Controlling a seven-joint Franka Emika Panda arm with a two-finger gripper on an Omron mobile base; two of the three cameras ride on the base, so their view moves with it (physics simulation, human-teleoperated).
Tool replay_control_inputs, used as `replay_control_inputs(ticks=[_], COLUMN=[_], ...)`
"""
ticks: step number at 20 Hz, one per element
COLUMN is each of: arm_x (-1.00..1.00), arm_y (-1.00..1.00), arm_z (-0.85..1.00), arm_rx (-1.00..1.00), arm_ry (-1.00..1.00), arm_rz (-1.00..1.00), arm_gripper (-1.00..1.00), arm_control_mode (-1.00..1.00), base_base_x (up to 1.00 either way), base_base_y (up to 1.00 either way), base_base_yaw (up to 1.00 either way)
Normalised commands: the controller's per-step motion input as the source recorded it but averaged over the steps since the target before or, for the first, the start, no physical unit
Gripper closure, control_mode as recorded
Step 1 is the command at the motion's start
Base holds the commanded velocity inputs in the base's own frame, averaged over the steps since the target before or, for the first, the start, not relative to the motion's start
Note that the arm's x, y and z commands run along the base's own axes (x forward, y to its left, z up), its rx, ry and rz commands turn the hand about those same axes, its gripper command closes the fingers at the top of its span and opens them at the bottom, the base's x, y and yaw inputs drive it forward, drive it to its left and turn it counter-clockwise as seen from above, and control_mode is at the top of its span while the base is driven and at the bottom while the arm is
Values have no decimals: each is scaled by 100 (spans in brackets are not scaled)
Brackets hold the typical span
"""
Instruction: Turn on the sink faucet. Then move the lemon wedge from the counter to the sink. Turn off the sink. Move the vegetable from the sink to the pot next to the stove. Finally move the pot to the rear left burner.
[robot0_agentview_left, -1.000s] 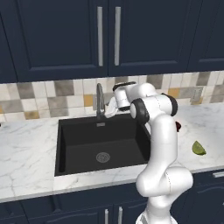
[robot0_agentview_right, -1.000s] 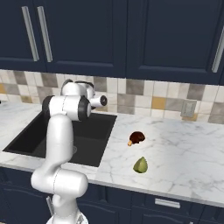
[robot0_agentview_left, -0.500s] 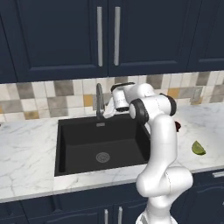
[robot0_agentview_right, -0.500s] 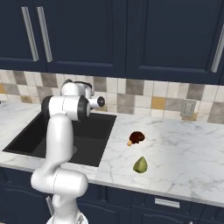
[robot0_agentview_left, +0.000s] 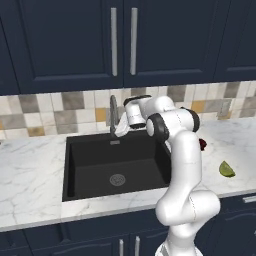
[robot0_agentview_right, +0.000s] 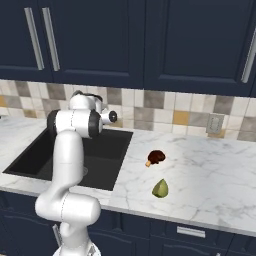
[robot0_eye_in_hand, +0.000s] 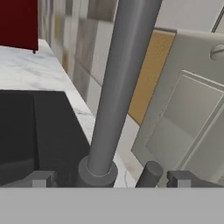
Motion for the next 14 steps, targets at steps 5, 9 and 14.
replay_control_inputs(ticks=[5,9,14], arm_x=[1,1,10], arm_y=[25,20,1], arm_z=[-9,-3,-4], arm_rx=[0,0,0], arm_ry=[0,4,0], arm_rz=[4,0,0], arm_gripper=[100,100,100], arm_control_mode=[-100,-100,-100], base_base_x=[0,0,0], base_base_y=[0,0,0], base_base_yaw=[0,0,0])
